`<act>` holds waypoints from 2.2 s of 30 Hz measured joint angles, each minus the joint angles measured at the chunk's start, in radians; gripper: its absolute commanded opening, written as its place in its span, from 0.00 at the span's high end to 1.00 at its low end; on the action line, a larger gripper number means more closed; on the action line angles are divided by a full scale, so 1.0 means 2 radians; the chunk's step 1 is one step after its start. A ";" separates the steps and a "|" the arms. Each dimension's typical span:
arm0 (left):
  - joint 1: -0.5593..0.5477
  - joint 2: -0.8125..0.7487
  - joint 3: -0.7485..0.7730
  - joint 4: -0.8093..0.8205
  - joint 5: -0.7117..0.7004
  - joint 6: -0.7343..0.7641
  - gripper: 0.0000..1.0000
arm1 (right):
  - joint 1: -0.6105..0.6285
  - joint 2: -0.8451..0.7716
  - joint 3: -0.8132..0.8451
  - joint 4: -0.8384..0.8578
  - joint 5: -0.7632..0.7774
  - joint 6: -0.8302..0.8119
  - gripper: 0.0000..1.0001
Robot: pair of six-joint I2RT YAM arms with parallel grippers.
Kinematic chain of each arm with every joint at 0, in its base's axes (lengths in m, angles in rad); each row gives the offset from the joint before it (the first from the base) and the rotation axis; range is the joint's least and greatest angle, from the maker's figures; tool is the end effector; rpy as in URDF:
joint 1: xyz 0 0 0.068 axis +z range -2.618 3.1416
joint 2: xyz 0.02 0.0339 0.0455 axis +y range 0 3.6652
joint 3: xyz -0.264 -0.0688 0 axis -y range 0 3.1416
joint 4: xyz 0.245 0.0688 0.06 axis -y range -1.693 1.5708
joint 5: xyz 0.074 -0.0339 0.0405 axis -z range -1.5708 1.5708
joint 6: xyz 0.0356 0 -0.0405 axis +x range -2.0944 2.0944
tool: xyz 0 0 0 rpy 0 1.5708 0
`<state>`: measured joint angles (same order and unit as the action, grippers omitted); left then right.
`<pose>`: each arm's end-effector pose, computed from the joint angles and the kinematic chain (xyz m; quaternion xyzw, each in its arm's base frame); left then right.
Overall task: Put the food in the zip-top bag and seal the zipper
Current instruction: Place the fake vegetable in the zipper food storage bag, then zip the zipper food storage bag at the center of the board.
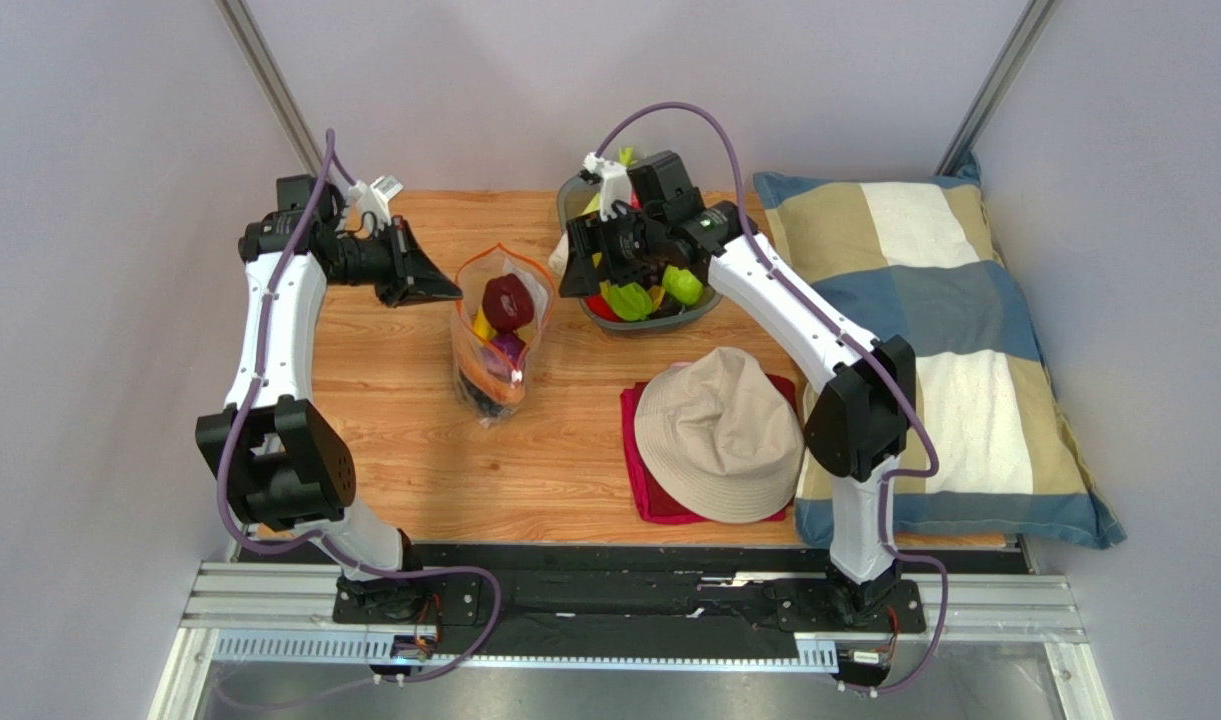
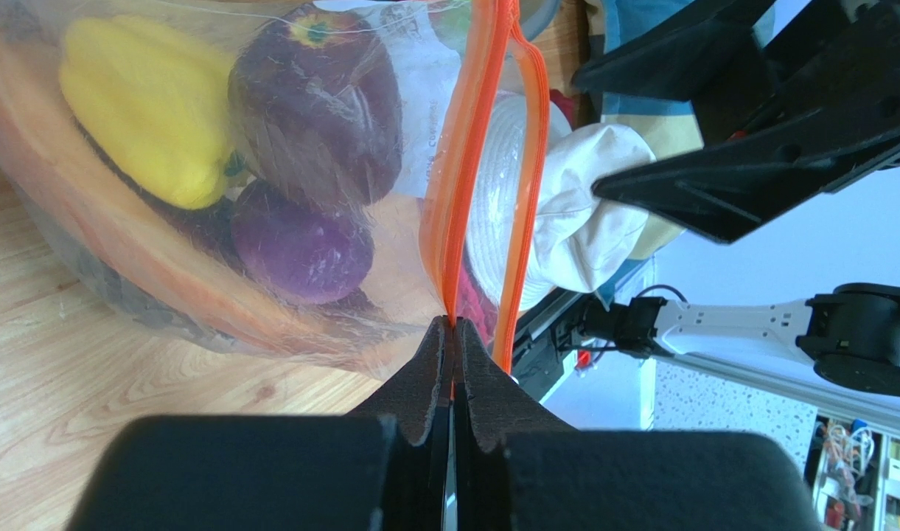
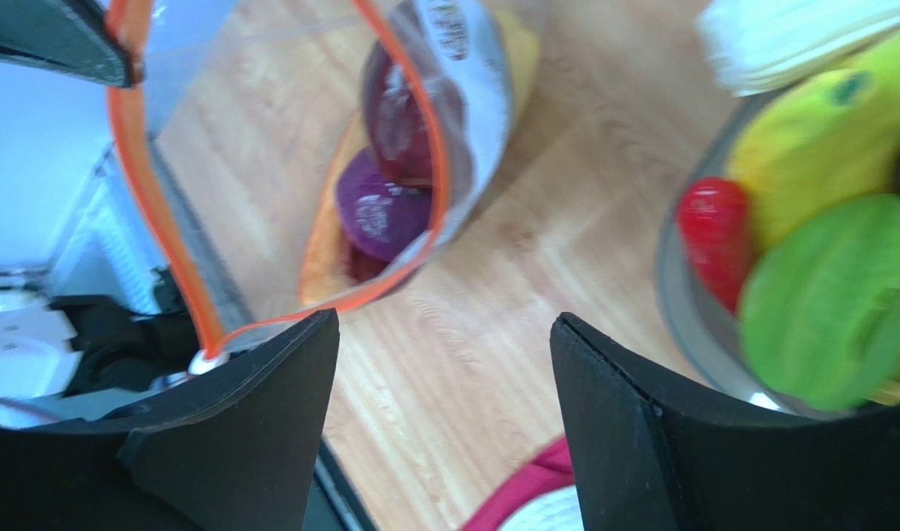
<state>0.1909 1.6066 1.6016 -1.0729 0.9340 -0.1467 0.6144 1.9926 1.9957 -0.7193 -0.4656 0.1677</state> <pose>0.3194 0.0326 0.3523 -0.0372 0.8721 -0.4317 0.2274 0.3607 0.2740 0.3457 -0.2894 0.8424 0.3478 0.2928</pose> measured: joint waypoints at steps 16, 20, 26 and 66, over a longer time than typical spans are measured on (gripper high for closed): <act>-0.011 0.001 0.001 -0.008 -0.005 0.011 1.00 | 0.013 0.055 -0.005 0.050 -0.123 0.119 1.00; -0.034 0.025 0.037 -0.009 -0.015 0.010 1.00 | 0.014 0.048 -0.037 0.114 -0.165 0.185 1.00; -0.073 0.082 0.110 0.004 -0.030 0.019 0.79 | 0.020 0.036 -0.075 0.188 -0.182 0.254 1.00; -0.020 -0.500 -0.611 0.471 -0.028 0.263 0.28 | 0.005 0.041 -0.131 0.299 -0.195 0.402 1.00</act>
<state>0.1501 0.6056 0.3790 -0.1310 0.8783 0.3798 0.6250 2.0754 1.7340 -0.1211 -0.8551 0.9718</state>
